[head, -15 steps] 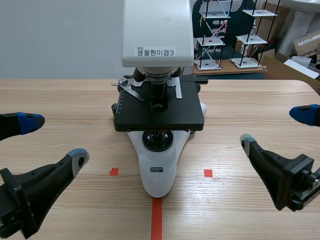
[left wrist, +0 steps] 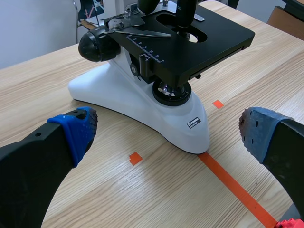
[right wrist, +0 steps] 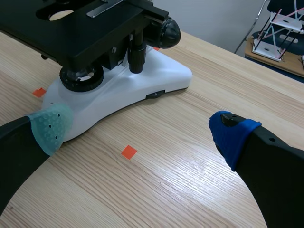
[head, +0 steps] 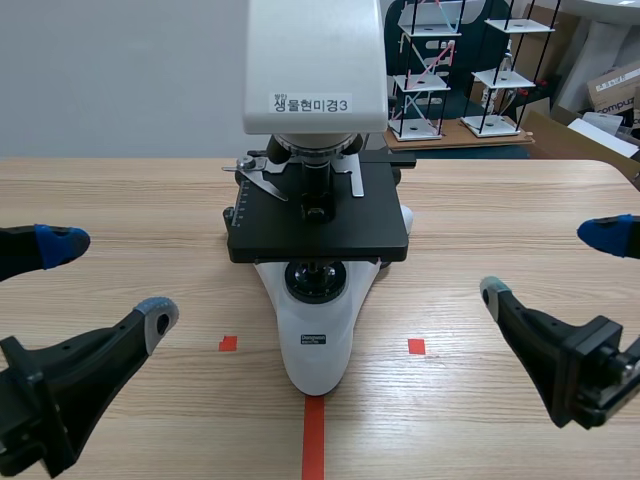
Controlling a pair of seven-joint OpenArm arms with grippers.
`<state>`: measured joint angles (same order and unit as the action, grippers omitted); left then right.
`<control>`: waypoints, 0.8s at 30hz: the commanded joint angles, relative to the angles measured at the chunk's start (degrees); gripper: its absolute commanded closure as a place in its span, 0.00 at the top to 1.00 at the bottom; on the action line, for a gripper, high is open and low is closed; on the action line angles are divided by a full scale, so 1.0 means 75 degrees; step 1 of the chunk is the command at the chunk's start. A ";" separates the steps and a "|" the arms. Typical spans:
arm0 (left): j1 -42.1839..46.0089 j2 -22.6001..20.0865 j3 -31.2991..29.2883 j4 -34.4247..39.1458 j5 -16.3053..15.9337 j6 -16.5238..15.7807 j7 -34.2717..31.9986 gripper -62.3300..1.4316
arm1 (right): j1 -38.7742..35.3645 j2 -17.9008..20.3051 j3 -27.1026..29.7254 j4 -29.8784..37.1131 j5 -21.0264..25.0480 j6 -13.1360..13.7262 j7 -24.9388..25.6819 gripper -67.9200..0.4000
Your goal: Point at the coarse focus knob
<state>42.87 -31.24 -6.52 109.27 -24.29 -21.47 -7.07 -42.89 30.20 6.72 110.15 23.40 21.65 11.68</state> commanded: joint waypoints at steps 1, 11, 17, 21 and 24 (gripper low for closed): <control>0.0015 0.0079 -0.0061 0.0140 -0.0041 -0.0012 -0.0105 1.00 | -0.0015 0.0079 0.0012 0.0020 0.0076 -0.0026 0.0143 0.93; 0.0015 0.0079 -0.0061 0.0140 -0.0041 -0.0012 -0.0105 1.00 | -0.0015 0.0079 0.0009 0.0020 0.0015 -0.0023 0.0146 0.93; 0.0015 0.0079 -0.0061 0.0140 -0.0041 -0.0012 -0.0105 1.00 | -0.0015 0.0079 0.0009 0.0020 0.0020 -0.0023 0.0146 0.93; 0.0015 0.0079 -0.0061 0.0140 -0.0041 -0.0012 -0.0105 1.00 | -0.0015 0.0079 0.0009 0.0020 0.0020 -0.0026 0.0146 0.93; 0.0015 0.0079 -0.0061 0.0140 -0.0041 -0.0012 -0.0105 1.00 | -0.0015 0.0079 0.0009 0.0020 0.0026 -0.0026 0.0149 0.93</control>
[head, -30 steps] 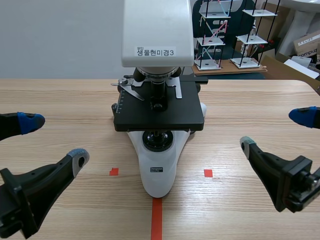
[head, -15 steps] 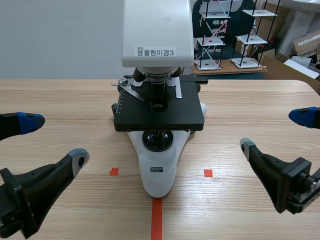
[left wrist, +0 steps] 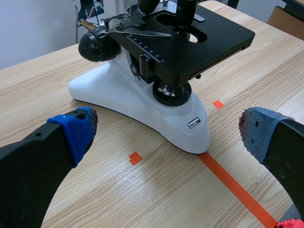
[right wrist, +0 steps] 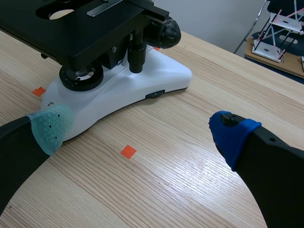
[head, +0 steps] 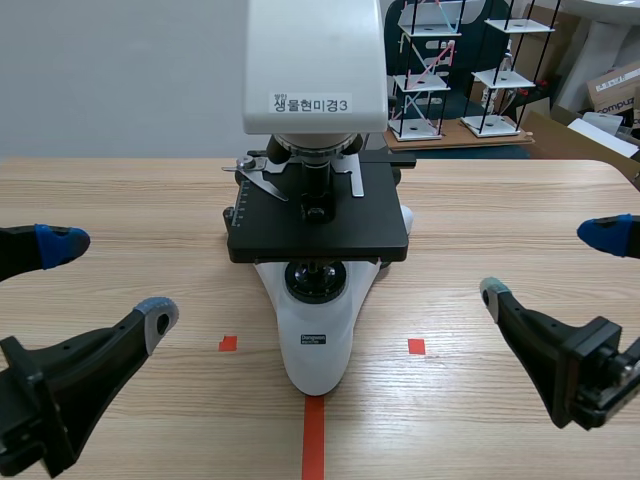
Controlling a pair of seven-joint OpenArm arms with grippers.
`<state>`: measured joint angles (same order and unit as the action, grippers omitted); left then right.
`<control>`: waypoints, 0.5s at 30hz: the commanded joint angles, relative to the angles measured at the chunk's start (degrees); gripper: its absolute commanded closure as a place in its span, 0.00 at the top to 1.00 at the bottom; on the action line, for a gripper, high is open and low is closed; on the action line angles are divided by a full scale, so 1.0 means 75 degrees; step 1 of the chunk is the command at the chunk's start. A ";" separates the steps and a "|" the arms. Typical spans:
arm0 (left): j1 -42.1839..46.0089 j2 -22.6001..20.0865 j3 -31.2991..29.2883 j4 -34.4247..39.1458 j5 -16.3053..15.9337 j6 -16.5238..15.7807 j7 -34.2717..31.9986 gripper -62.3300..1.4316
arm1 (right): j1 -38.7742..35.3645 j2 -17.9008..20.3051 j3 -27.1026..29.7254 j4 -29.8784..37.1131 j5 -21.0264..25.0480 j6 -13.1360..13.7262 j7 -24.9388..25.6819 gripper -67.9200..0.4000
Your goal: Point at the coarse focus knob
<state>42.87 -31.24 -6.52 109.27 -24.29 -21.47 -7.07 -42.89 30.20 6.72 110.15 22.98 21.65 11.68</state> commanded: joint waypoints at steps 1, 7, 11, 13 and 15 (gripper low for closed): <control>0.0015 0.0079 -0.0061 0.0140 -0.0041 -0.0012 -0.0105 1.00 | -0.0015 0.0079 0.0009 0.0020 0.0082 -0.0026 0.0149 0.93; 0.0015 0.0079 -0.0061 0.0140 -0.0041 -0.0012 -0.0105 1.00 | -0.0017 0.0079 0.0009 0.0020 0.0082 -0.0026 0.0149 0.93; 0.0015 0.0079 -0.0061 0.0140 -0.0041 -0.0012 -0.0105 1.00 | -0.0017 0.0079 0.0009 0.0020 0.0082 -0.0029 0.0152 0.93; 0.0015 0.0079 -0.0061 0.0140 -0.0041 -0.0012 -0.0105 1.00 | -0.0017 0.0079 0.0009 0.0020 0.0082 -0.0029 0.0152 0.89; 0.0015 0.0079 -0.0061 0.0140 -0.0041 -0.0012 -0.0105 1.00 | -0.0015 0.0079 0.0009 0.0020 0.0082 -0.0032 0.0157 0.71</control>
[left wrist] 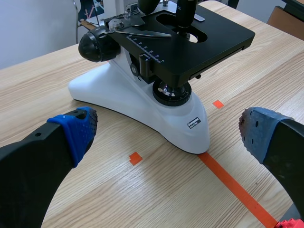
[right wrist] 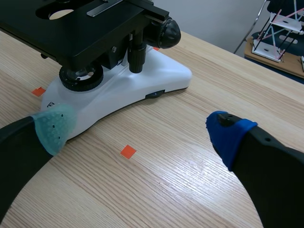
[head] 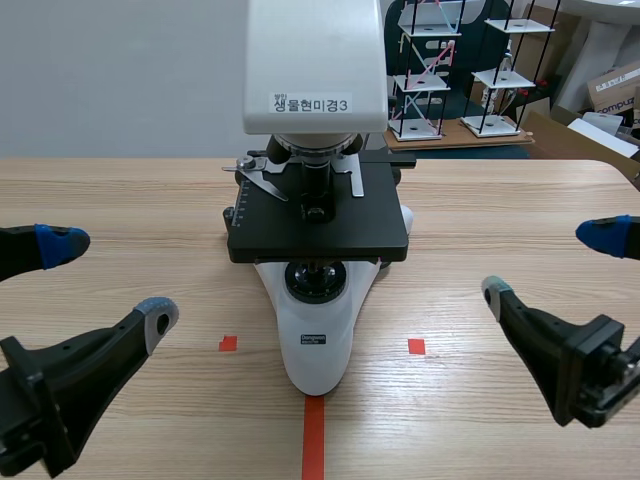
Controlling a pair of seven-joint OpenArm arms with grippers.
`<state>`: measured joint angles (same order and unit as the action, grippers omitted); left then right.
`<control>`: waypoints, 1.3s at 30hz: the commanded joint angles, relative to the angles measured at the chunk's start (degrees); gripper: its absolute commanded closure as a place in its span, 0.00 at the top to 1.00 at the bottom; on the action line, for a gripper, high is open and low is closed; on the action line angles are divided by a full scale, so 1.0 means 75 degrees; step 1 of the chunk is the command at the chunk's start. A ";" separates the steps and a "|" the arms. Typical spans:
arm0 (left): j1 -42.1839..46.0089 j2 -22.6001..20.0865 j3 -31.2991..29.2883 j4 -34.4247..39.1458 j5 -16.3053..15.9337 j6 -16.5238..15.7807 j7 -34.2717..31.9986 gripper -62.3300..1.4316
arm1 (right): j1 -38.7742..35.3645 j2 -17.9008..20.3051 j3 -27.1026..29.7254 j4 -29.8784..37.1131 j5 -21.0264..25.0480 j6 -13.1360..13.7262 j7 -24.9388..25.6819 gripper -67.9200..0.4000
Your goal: Point at the coarse focus knob
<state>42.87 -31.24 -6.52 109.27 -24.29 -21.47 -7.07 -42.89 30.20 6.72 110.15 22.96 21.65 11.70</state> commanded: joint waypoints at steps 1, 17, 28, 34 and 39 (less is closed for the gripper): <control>0.0015 0.0079 -0.0061 0.0140 -0.0041 -0.0012 -0.0105 1.00 | -0.0015 0.0079 0.0009 0.0020 0.0085 -0.0032 0.0192 0.57; 0.0015 0.0079 -0.0061 0.0140 -0.0044 -0.0012 -0.0102 1.00 | 0.0813 0.0239 0.0012 0.0023 0.0178 -0.0029 0.0469 0.00; 0.0015 0.0079 -0.0061 0.0140 -0.0041 -0.0012 -0.0102 1.00 | 0.3471 0.0248 -0.0122 0.0015 0.0667 -0.0035 -0.1355 0.00; 0.0015 0.0079 -0.0061 0.0140 -0.0041 -0.0012 -0.0102 1.00 | 0.5249 0.0245 -0.1029 -0.0621 0.0676 -0.0157 -0.2323 0.00; 0.0015 0.0079 -0.0061 0.0140 -0.0041 -0.0012 -0.0102 1.00 | 0.6653 0.0213 -0.2005 -0.1990 0.1026 -0.0262 -0.2588 0.00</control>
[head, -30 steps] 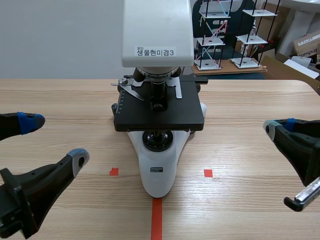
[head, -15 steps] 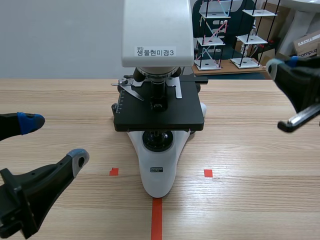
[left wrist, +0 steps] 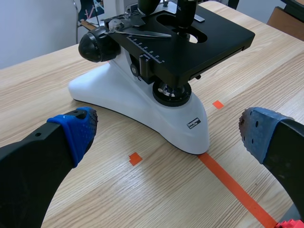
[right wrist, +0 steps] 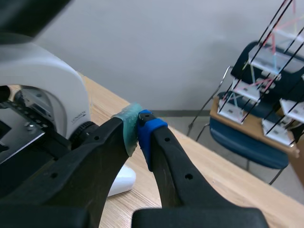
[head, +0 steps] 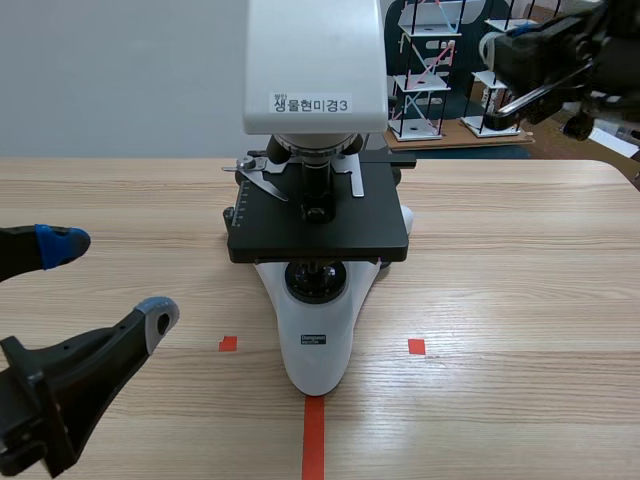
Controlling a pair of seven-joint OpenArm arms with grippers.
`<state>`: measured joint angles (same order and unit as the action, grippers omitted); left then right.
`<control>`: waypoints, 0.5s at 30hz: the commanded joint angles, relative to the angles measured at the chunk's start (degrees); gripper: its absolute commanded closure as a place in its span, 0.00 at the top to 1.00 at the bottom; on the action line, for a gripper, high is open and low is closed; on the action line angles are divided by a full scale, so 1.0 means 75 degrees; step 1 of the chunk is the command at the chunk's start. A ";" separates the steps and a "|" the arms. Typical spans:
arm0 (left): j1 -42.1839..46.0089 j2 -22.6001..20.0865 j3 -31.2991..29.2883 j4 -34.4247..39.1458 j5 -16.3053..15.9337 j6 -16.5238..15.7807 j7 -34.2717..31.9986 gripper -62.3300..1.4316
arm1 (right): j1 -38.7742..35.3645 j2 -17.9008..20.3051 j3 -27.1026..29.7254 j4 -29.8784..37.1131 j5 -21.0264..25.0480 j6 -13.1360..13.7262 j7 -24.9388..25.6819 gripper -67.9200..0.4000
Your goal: Point at the coarse focus knob
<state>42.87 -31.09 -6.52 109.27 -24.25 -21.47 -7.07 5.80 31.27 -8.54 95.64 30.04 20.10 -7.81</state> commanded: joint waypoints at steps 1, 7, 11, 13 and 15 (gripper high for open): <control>0.0015 0.0058 -0.0061 0.0140 -0.0047 -0.0012 -0.0102 1.00 | 0.0425 0.0038 -0.0154 -0.0335 0.0090 -0.0050 -0.0073 0.00; 0.0015 0.0058 -0.0061 0.0140 -0.0047 -0.0012 -0.0102 1.00 | 0.1833 -0.0291 -0.0851 -0.1577 0.0169 0.0329 -0.0755 0.00; 0.0015 0.0058 -0.0061 0.0140 -0.0047 -0.0012 -0.0102 1.00 | 0.2713 -0.0629 -0.1081 -0.2305 0.0679 0.0629 -0.1757 0.00; 0.0015 0.0058 -0.0061 0.0140 -0.0047 -0.0012 -0.0102 1.00 | 0.3057 -0.0790 -0.1142 -0.2600 0.0933 0.0886 -0.2261 0.00; 0.0015 0.0058 -0.0061 0.0140 -0.0047 -0.0012 -0.0102 1.00 | 0.3279 -0.0903 -0.1177 -0.2754 0.1157 0.0976 -0.2812 0.00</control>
<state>42.87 -31.09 -6.52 109.27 -24.27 -21.47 -7.07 29.61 24.21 -17.41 73.54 37.91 27.49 -28.91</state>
